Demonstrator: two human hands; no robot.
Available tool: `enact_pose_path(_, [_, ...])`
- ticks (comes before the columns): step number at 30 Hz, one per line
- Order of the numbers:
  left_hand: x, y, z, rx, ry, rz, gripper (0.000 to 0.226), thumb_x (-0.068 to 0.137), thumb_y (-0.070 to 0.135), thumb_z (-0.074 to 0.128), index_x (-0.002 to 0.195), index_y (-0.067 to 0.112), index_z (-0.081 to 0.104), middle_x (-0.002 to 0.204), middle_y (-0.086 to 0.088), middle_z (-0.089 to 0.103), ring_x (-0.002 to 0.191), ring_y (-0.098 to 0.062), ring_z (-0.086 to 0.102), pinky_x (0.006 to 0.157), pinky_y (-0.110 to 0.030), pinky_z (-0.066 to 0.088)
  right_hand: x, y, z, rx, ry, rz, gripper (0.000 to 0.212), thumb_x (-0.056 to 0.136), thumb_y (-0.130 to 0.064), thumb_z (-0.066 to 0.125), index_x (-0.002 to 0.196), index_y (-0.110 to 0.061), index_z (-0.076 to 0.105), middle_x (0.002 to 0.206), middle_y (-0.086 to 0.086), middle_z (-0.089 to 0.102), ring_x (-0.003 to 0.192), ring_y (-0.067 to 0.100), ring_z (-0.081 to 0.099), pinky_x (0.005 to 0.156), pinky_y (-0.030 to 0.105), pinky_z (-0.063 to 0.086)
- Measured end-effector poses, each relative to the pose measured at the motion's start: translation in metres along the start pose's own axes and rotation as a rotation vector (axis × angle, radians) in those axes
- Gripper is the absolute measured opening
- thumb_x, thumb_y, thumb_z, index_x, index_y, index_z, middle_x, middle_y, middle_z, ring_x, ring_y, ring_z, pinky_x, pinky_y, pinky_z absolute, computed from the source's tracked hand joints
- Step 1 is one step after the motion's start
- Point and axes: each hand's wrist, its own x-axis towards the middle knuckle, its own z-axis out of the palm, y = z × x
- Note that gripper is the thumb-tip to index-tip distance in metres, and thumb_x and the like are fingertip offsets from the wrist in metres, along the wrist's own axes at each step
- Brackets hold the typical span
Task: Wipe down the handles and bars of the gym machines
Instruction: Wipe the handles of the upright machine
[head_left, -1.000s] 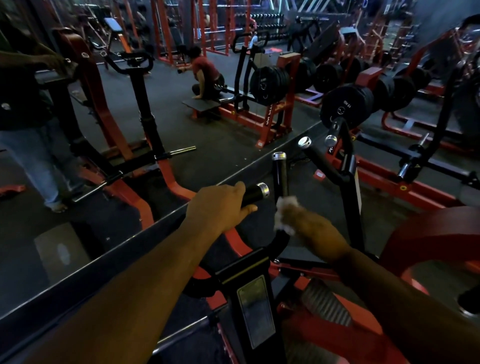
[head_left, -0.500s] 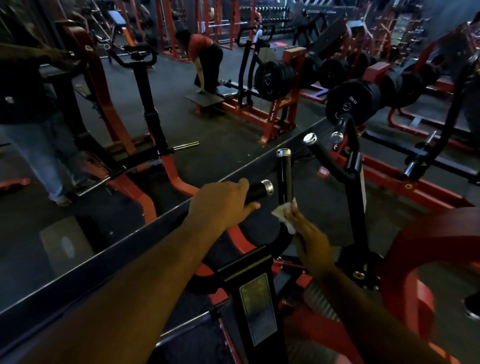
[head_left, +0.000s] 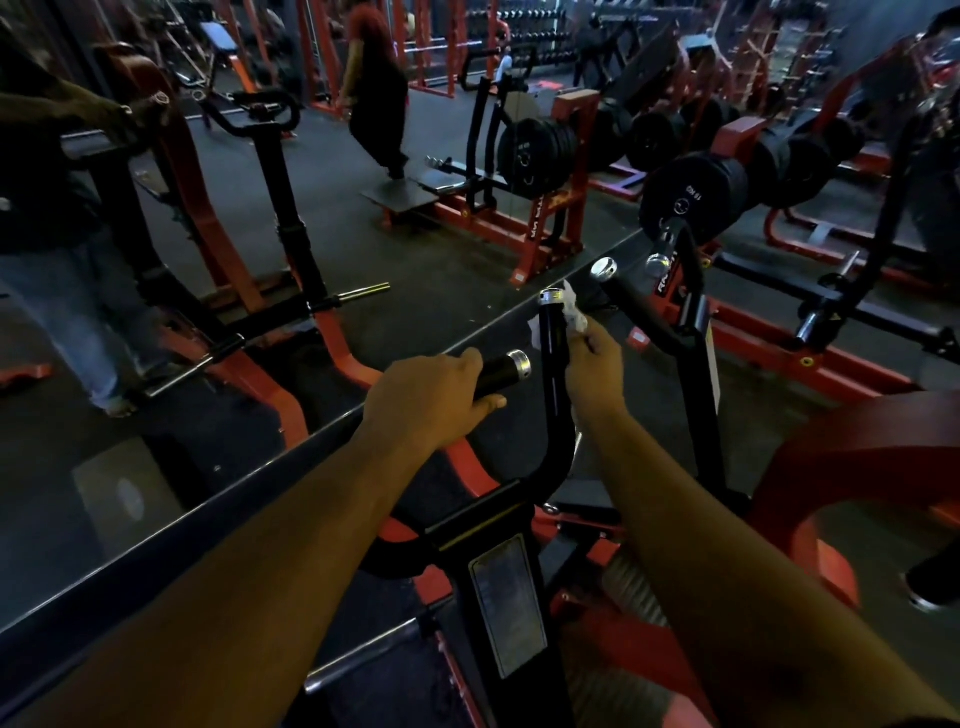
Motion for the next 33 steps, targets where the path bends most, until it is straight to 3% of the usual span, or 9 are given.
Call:
enact_pose_path(5, [0.001,0.0,0.0,0.006,0.002,0.007,0.055,0.098,0.069,0.044,0.117,0.018,0.048,0.096,-0.005,0.066,0.085,-0.026,0.067,0.063,-0.036,0.041,-0.034,0.045,-0.025,0.091,-0.009,0.13,0.037,0.105,-0.036,0.054,0.1,-0.003,0.07,0.087,0.009,0.067,0.081,0.022,0.062,0.073,0.038,0.051])
enact_pose_path(10, [0.002,0.0,0.002,0.008,-0.001,0.009,0.054,0.098,0.068,0.044,0.116,0.018,0.048,0.097,-0.005,0.067,0.085,-0.027,0.067,0.063,-0.036,0.041,-0.095,0.096,-0.063,0.157,-0.194,0.319,0.031,0.107,-0.014,0.048,0.092,-0.01,0.075,0.093,0.013,0.074,0.086,0.027,0.07,0.078,0.037,0.054])
enact_pose_path(12, [0.003,0.0,0.002,0.013,0.004,0.006,0.055,0.098,0.069,0.045,0.117,0.018,0.049,0.097,-0.006,0.067,0.086,-0.028,0.068,0.064,-0.036,0.042,-0.1,0.104,-0.071,0.143,-0.248,0.391,0.031,0.107,-0.023,0.052,0.093,-0.006,0.073,0.093,0.017,0.073,0.083,0.037,0.064,0.077,0.04,0.051])
enact_pose_path(17, [0.002,0.0,0.003,0.01,0.002,-0.002,0.055,0.097,0.07,0.045,0.116,0.018,0.049,0.097,-0.006,0.067,0.084,-0.029,0.067,0.063,-0.036,0.042,-0.04,0.054,-0.053,0.106,0.063,0.145,0.024,0.104,-0.028,0.057,0.113,-0.01,0.07,0.099,0.002,0.073,0.093,0.016,0.069,0.08,0.034,0.056])
enact_pose_path(20, [0.0,0.0,0.003,0.017,0.021,-0.005,0.055,0.097,0.07,0.044,0.115,0.018,0.048,0.097,-0.007,0.068,0.085,-0.03,0.067,0.062,-0.036,0.039,-0.017,0.023,-0.029,-0.126,-0.013,-0.075,0.023,0.106,-0.02,0.054,0.123,-0.022,0.07,0.118,-0.001,0.073,0.112,0.009,0.067,0.098,0.031,0.054])
enact_pose_path(22, [0.0,0.0,0.003,0.028,0.032,0.001,0.055,0.097,0.07,0.044,0.115,0.018,0.048,0.098,-0.007,0.068,0.085,-0.03,0.068,0.062,-0.036,0.039,-0.023,0.024,-0.022,-0.374,-0.046,-0.17,0.041,0.102,-0.005,0.054,0.139,-0.019,0.061,0.144,0.003,0.06,0.133,0.011,0.055,0.113,0.029,0.042])
enact_pose_path(26, [0.0,0.0,0.005,0.034,0.025,-0.005,0.056,0.098,0.07,0.043,0.117,0.018,0.048,0.097,-0.006,0.067,0.083,-0.029,0.067,0.061,-0.036,0.04,-0.067,0.058,-0.041,-0.68,-0.135,-0.418,0.061,0.095,0.006,0.046,0.153,-0.012,0.044,0.159,0.007,0.038,0.146,0.02,0.037,0.115,0.023,0.035])
enact_pose_path(30, [0.001,0.001,0.006,0.024,0.02,-0.004,0.056,0.097,0.07,0.044,0.118,0.018,0.048,0.096,-0.006,0.067,0.083,-0.028,0.067,0.062,-0.036,0.042,-0.115,0.097,-0.074,-0.755,-0.357,-0.494,0.068,0.09,0.014,0.048,0.154,-0.008,0.038,0.167,-0.001,0.023,0.153,0.023,0.024,0.122,0.034,0.03])
enact_pose_path(33, [0.002,0.0,0.006,0.017,0.018,-0.008,0.055,0.097,0.07,0.044,0.116,0.019,0.049,0.098,-0.005,0.067,0.086,-0.028,0.068,0.063,-0.036,0.042,-0.128,0.089,-0.093,-0.757,-0.456,-0.499,0.091,0.085,0.016,0.058,0.16,-0.029,0.029,0.166,-0.009,0.027,0.149,0.023,0.035,0.116,0.042,0.04])
